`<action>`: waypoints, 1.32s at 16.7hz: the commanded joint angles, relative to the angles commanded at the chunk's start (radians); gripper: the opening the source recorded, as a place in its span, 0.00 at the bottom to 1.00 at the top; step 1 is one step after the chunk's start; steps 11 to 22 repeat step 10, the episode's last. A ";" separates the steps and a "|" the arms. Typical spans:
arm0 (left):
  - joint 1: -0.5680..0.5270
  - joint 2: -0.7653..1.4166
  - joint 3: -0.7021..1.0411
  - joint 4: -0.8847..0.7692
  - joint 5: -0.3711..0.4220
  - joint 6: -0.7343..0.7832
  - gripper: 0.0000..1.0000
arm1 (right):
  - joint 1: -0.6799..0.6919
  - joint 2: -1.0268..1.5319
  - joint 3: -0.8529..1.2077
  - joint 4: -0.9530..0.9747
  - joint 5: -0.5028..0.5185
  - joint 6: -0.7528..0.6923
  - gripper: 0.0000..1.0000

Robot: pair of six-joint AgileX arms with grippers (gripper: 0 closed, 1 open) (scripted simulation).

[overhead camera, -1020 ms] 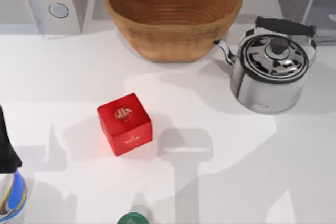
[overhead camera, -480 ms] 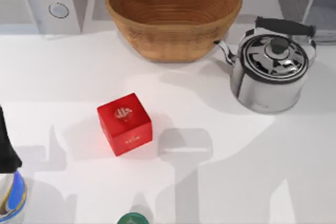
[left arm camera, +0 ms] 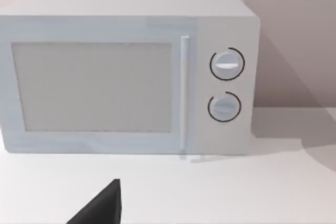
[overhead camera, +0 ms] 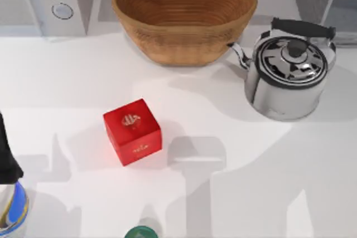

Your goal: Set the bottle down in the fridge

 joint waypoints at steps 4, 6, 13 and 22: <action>0.000 0.000 0.000 0.000 0.000 0.000 1.00 | 0.000 0.000 0.000 0.000 0.000 0.000 0.98; 0.000 0.000 0.000 0.000 0.000 0.000 1.00 | 0.000 0.000 0.000 0.000 0.000 0.000 1.00; 0.000 0.000 0.000 0.000 0.000 0.000 1.00 | 0.000 0.000 0.000 0.000 0.000 0.000 1.00; 0.000 0.000 0.000 0.000 0.000 0.000 1.00 | 0.000 0.000 0.000 0.000 0.000 0.000 1.00</action>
